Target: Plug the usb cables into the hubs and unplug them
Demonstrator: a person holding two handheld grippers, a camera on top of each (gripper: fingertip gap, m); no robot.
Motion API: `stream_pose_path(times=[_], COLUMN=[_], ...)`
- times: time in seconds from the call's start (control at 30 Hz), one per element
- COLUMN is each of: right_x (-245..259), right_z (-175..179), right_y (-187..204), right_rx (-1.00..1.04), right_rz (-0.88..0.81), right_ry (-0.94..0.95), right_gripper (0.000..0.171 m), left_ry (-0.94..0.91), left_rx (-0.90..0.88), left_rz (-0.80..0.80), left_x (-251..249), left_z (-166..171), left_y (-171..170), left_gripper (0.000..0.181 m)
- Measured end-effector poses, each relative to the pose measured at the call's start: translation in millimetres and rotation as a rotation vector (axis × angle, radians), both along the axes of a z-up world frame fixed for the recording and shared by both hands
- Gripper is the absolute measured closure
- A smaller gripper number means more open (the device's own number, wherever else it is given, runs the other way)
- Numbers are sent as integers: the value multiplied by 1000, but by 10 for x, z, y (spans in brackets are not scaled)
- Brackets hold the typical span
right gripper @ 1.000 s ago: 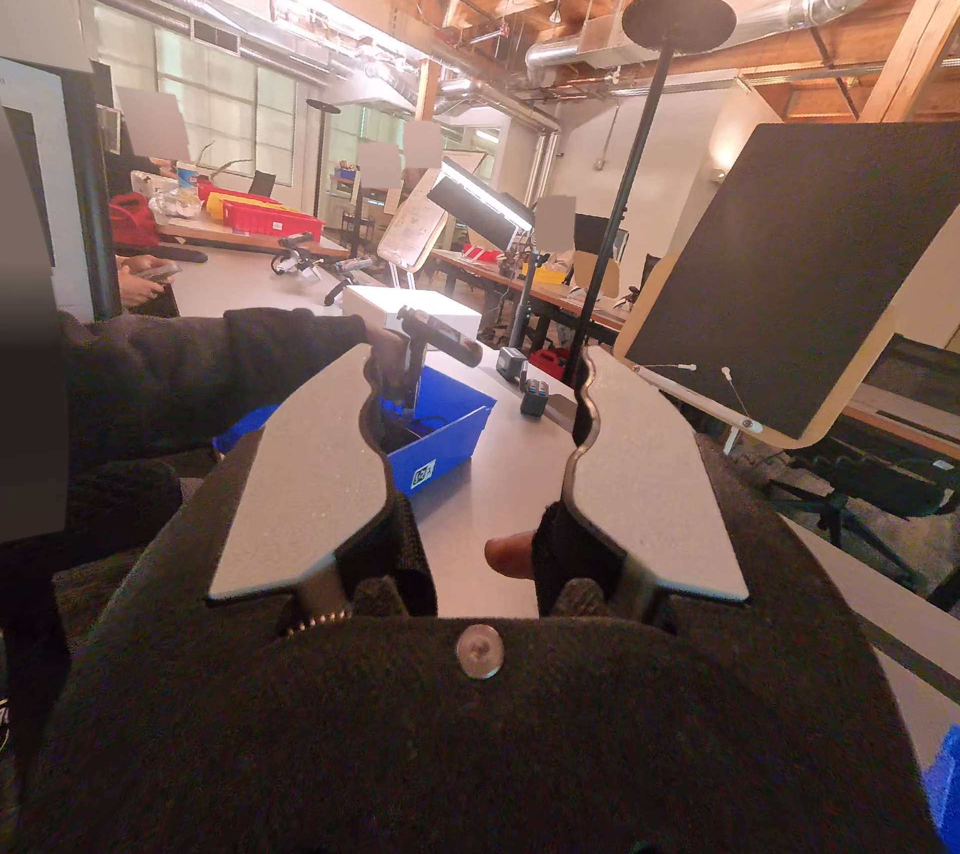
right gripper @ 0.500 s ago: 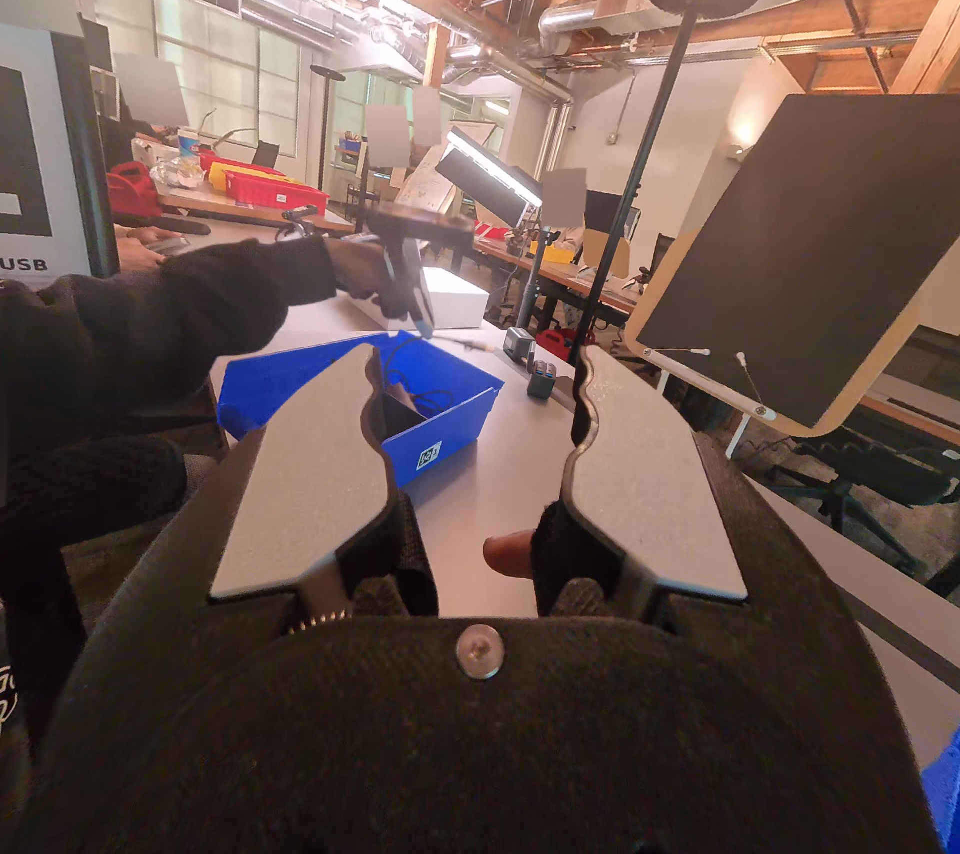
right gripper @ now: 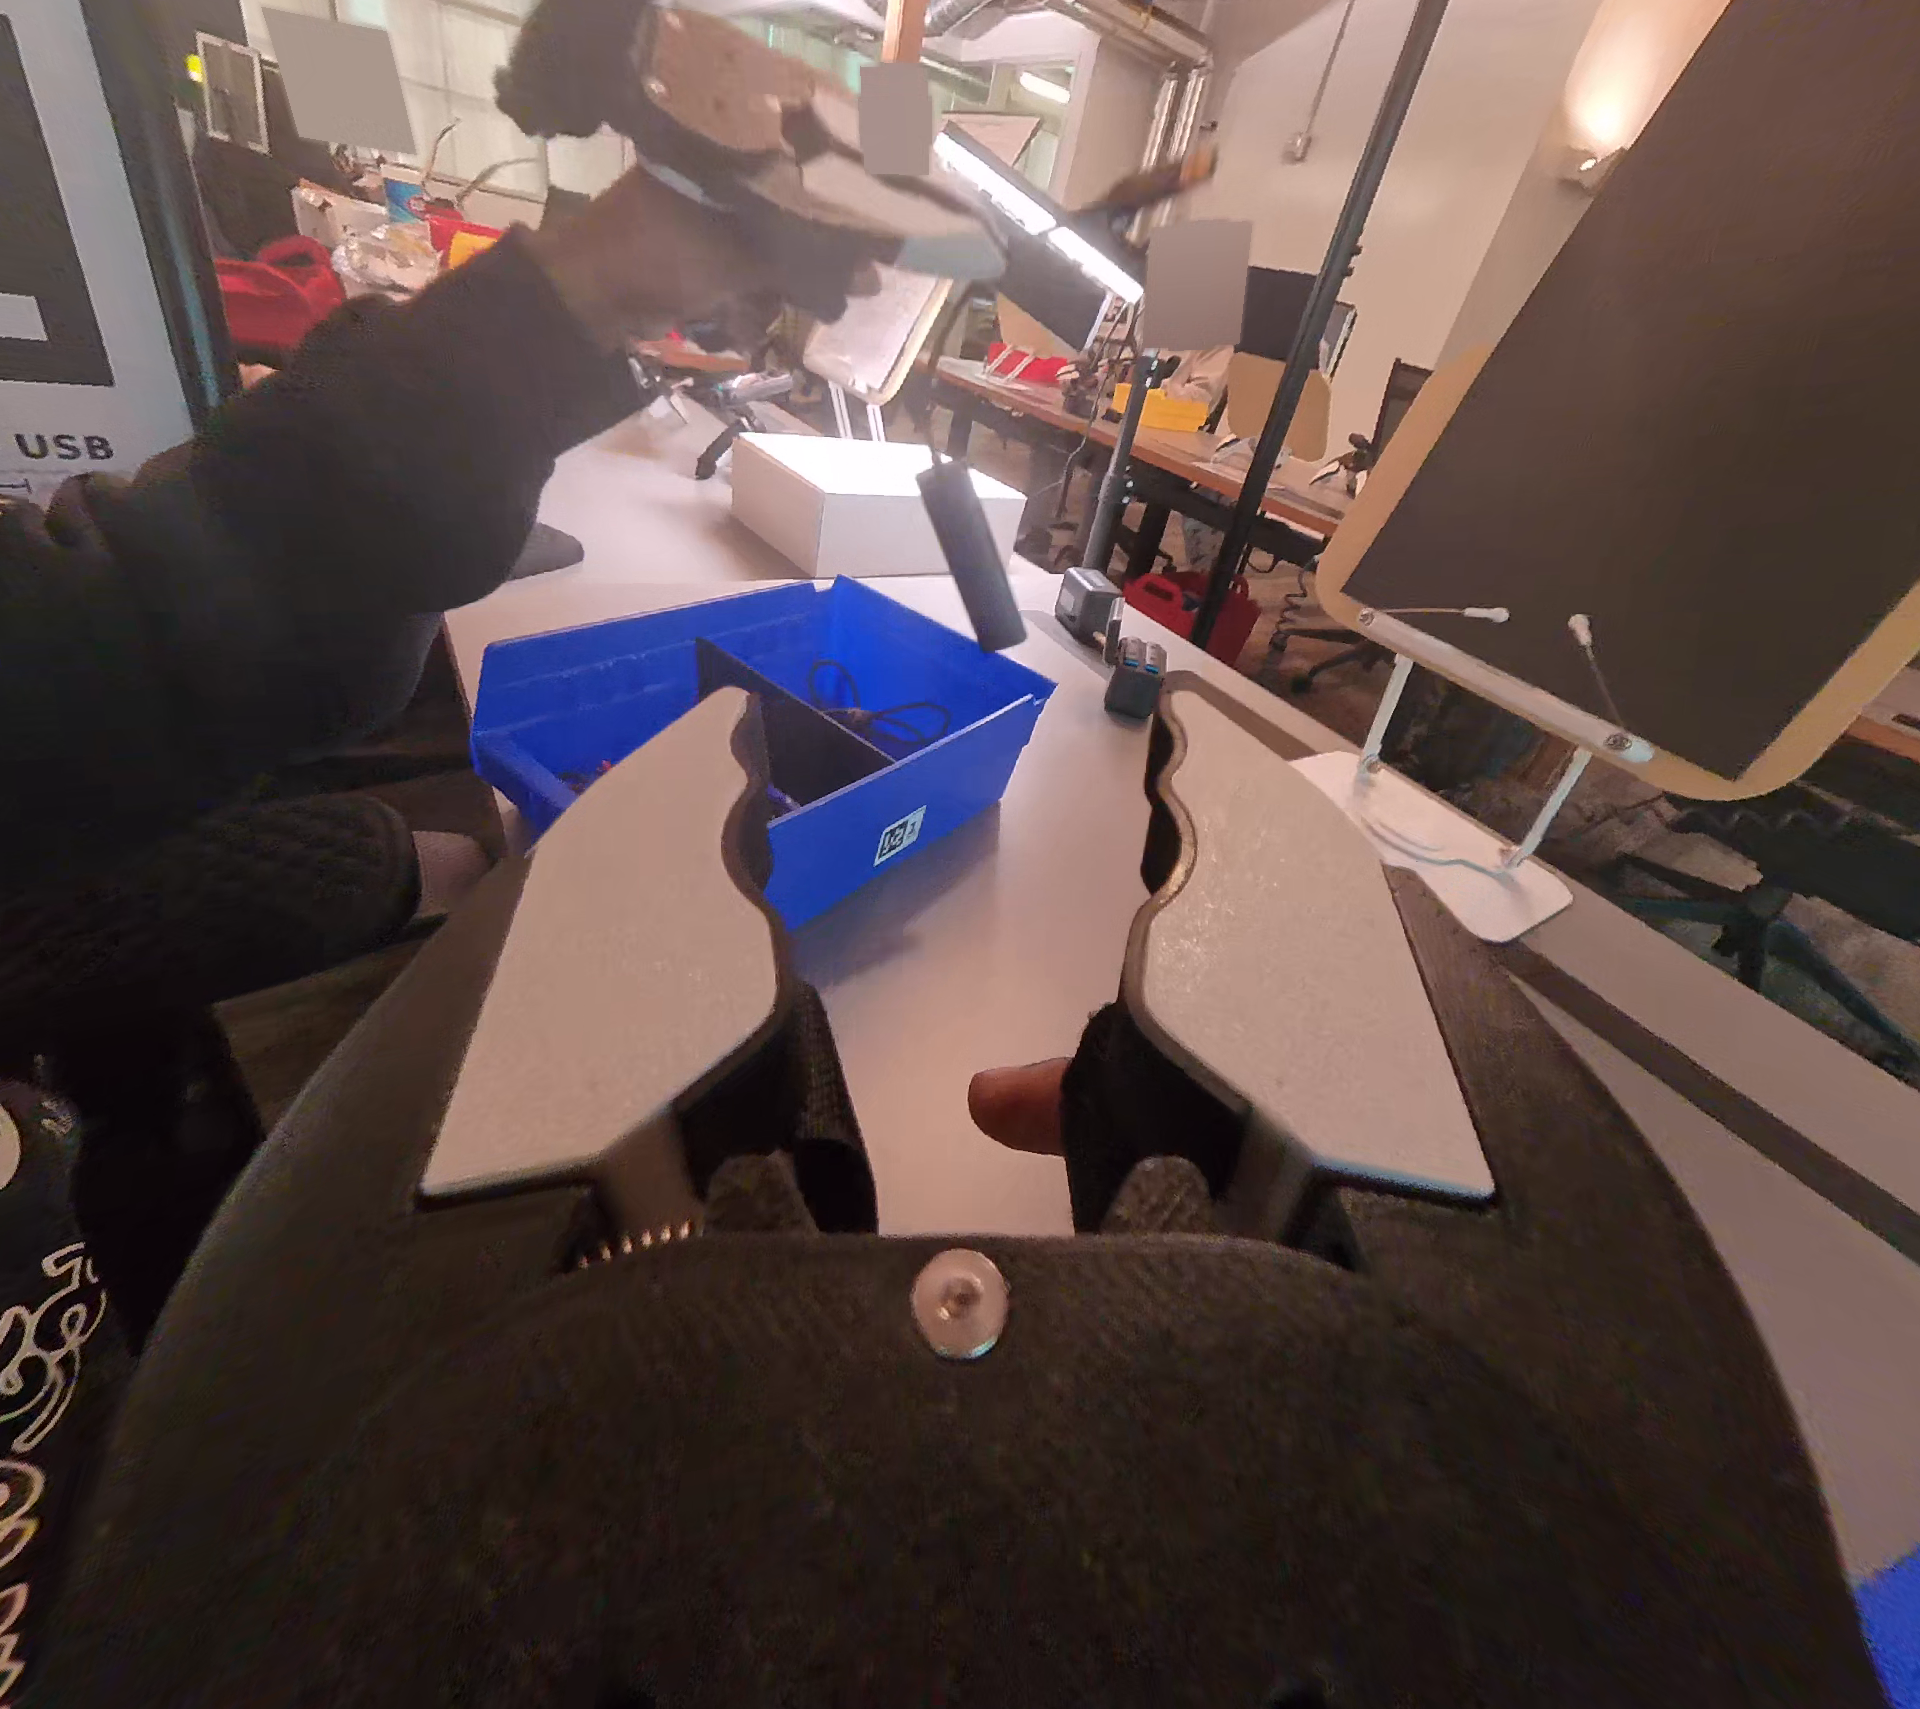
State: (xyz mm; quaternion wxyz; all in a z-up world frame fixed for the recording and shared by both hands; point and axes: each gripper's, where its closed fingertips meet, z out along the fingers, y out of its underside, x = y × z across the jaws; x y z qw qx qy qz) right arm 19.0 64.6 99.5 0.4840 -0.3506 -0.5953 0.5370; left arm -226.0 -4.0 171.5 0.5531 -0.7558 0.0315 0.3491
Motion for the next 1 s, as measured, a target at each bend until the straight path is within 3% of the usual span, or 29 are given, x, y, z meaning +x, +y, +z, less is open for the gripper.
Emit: stream_pose_path(times=[0.13,0.43,0.53,0.6,0.7,0.8,0.9,1.0], right_x=[-59,-179,-228,-248,-241,-217,-177,-132], right_z=[-111,-626,-751,-777,-777,-649,-440,-301], right_y=[-33,-382,-556,-642,-711,-679,-528,-400], right_rx=[5,69,21,-41,-148,-370,-574,-686], right_rz=[26,223,300,347,433,530,608,653], right_ry=[-42,-204,-231,-230,-225,-194,-81,16], right_gripper=[102,107,128,153,155,156,154,153], left_ry=[-18,-137,-148,-170,-219,-279,-396,-520], left_rx=[116,225,227,222,234,316,382,364], left_rz=[-211,-649,-716,-756,-778,-755,-689,-663], left_x=[679,2086,2327,2426,2447,2327,2148,2126], left_z=[112,-70,-116,-148,-193,-229,-398,-778], left_y=[167,284,281,291,331,339,296,270], left_gripper=[177,178,177,177,176,132,100,98])
